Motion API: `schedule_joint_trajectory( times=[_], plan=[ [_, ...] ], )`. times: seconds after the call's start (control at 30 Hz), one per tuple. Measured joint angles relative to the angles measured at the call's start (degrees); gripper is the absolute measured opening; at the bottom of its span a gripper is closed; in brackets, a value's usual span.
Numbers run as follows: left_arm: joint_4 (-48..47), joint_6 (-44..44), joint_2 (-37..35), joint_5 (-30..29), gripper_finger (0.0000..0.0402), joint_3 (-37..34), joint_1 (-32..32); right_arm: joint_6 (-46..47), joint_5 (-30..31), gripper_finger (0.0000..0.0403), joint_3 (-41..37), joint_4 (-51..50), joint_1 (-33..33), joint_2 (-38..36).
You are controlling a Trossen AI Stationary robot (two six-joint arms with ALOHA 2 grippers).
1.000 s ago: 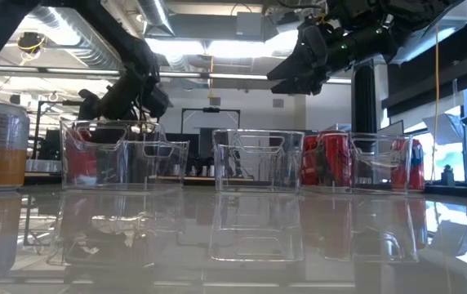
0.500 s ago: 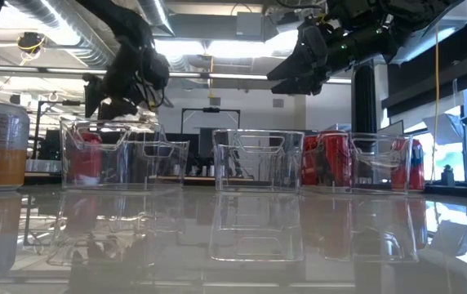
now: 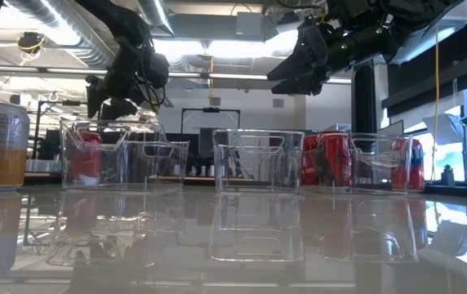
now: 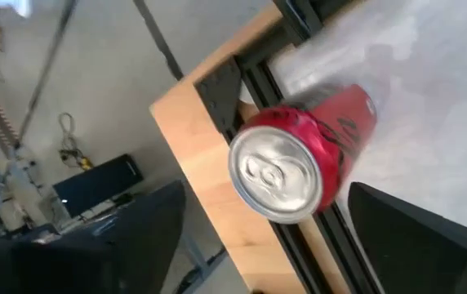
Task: Sort soda cans
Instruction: Put the top red black soda can into the right transparent bin
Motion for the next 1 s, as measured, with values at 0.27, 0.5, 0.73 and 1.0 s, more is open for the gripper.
schedule_joint_trajectory(
  times=[0.27,0.5,0.73,1.0],
  plan=[
    [0.71,3.81,0.0,-1.86,0.0361,0.0,-0.36,0.1,-0.06,0.0337,0.0,-0.44,0.0,0.0],
    [0.21,7.1,0.0,-2.69,0.0381,0.0,-0.57,0.1,-0.09,0.0337,0.0,-0.35,0.0,0.0],
    [1.91,10.92,0.0,-2.68,0.0391,0.0,-0.73,0.1,0.95,0.0337,0.0,-0.33,0.0,0.0],
    [1.7,8.25,0.04,0.68,0.0389,-0.11,-0.86,0.14,0.91,0.0337,0.0,-1.76,0.0,0.0]
  ],
)
